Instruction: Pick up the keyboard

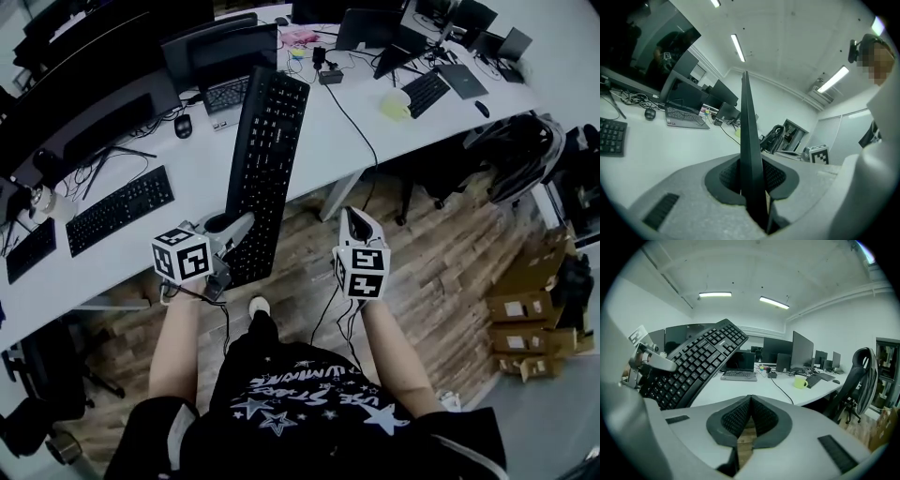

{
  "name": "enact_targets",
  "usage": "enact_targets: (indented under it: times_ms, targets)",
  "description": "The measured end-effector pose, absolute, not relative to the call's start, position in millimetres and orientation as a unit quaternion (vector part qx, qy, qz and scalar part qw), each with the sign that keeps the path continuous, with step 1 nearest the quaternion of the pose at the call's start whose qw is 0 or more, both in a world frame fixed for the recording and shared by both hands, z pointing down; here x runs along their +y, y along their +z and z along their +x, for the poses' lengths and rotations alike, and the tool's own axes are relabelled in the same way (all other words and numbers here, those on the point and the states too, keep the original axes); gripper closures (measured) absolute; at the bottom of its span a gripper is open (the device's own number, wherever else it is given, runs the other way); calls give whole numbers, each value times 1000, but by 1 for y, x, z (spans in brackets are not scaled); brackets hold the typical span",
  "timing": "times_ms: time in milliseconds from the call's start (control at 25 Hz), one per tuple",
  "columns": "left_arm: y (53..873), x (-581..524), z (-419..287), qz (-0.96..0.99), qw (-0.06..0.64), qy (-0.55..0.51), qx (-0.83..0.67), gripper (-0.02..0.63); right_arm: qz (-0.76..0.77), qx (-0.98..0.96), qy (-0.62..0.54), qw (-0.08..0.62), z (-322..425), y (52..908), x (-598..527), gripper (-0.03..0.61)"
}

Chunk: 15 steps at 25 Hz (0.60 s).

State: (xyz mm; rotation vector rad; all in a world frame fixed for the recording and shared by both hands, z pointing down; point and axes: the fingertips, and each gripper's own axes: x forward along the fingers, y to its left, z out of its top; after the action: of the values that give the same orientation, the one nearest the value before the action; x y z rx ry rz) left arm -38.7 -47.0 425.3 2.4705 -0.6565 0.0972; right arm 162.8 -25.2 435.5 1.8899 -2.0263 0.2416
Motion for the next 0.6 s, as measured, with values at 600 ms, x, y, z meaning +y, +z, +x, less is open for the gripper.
enact_targets:
  times_ms: [600]
  targets:
    - [425,71,-15,914,317,-1,-253,535,652,-735,83,167,183,426,70,571]
